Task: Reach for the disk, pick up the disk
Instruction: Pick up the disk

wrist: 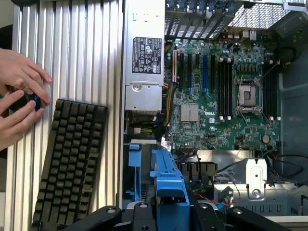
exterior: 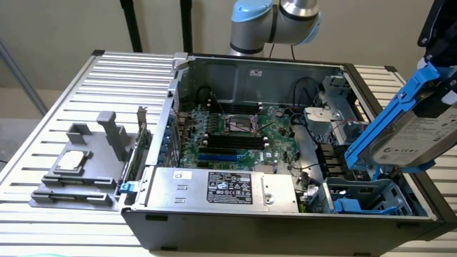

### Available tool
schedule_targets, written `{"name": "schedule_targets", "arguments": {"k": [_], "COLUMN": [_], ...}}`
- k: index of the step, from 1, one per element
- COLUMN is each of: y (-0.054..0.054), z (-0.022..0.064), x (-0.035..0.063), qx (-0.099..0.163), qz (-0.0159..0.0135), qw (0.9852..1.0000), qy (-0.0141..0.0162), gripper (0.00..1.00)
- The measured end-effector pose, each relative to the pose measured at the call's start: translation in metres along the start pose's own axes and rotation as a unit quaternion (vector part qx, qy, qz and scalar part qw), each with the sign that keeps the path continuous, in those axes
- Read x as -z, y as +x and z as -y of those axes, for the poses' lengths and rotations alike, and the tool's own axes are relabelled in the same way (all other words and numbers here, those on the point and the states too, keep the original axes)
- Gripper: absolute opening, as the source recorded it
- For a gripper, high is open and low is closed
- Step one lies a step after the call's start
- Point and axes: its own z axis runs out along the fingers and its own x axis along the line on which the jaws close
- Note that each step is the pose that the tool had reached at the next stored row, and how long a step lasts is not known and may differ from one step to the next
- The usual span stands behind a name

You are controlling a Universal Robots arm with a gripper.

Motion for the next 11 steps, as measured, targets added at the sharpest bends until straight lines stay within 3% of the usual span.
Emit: {"name": "schedule_targets", "arguments": {"k": [5,9,11], "y": [0.002,0.003,0.003], "z": [0.0009,0.0011,0.0009], "x": [-0.0070,-0.0108,-0.0115], "qx": [0.000,0.001,0.001], "qz": [-0.0008,-0.0008,-0.0009], "qw": [1.0000,1.0000,0.9999], "qy": [0.0039,0.0096,0.0099], "gripper": [0.33,0.33,0.33]}}
